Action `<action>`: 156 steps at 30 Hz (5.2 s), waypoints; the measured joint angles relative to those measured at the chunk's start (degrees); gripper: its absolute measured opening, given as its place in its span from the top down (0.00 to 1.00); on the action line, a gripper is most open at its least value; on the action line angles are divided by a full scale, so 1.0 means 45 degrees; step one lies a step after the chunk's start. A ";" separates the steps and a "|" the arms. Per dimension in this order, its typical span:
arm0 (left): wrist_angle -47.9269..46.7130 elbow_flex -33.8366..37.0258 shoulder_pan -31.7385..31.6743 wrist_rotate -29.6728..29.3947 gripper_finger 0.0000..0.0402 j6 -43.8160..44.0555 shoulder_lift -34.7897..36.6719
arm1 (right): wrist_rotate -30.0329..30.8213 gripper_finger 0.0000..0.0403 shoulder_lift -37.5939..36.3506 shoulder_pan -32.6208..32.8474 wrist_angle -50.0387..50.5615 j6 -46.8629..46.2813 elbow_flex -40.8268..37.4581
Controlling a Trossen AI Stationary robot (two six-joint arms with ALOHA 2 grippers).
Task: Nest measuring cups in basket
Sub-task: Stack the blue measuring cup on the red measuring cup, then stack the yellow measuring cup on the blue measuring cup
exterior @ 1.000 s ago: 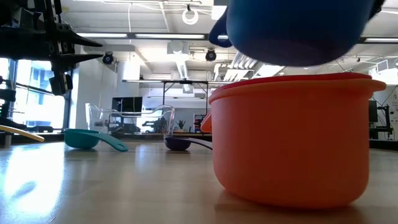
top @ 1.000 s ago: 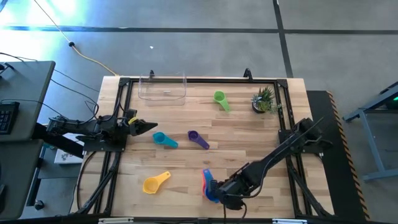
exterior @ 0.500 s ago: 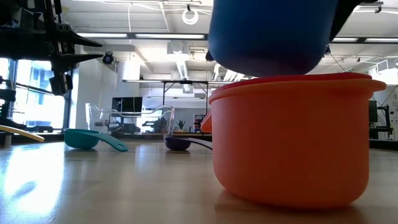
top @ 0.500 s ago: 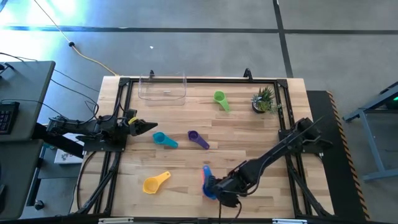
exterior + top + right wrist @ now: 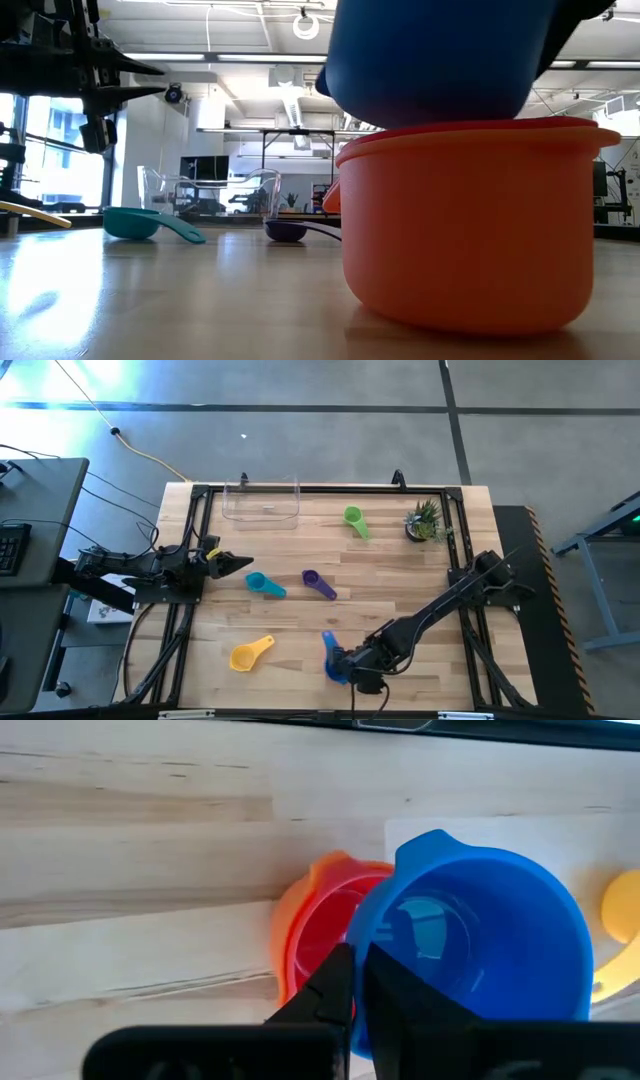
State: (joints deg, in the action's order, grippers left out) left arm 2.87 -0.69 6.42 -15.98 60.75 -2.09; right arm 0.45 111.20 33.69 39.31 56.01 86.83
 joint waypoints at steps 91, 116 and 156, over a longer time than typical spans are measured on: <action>-0.0005 0.0000 0.0003 0.0085 0.82 -0.0291 -0.0003 | 0.1195 0.87 0.0005 0.0019 0.0304 -0.1011 0.0000; -0.0005 0.0000 0.0000 0.0085 0.82 -0.0291 -0.0001 | 0.0591 0.87 0.0005 0.0063 -0.0108 -0.1909 0.0000; -0.0004 -0.0001 0.0002 0.0085 0.82 -0.0286 -0.0003 | 0.1842 0.75 0.0005 0.0029 -0.0179 -0.4481 0.0648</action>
State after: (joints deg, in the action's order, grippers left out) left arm 2.86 -0.69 6.43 -15.59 59.46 -2.10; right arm 8.74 111.22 33.82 38.50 35.84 89.74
